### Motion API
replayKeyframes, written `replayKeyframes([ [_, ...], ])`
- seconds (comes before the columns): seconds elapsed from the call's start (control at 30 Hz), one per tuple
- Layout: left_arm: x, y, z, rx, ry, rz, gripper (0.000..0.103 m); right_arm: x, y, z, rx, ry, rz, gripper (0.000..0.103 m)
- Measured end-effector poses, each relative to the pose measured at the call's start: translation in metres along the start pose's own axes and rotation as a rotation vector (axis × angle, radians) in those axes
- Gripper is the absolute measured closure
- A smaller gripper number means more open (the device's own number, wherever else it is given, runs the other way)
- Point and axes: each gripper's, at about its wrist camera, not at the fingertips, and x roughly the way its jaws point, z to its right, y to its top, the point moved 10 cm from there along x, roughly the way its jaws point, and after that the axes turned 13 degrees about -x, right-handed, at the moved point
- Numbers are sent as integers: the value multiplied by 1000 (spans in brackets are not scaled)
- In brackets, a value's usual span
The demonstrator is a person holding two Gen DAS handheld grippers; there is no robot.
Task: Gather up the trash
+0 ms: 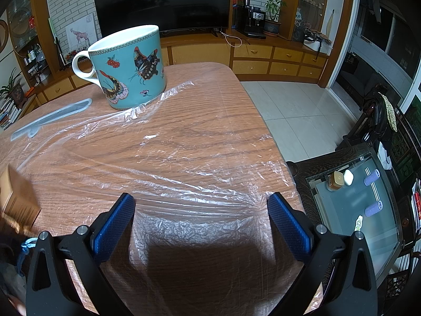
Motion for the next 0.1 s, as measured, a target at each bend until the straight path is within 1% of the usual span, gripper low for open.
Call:
replayKeyframes([
  [0.1, 0, 0, 0, 0, 0, 0, 1, 0, 0, 0, 0, 0, 0, 4],
])
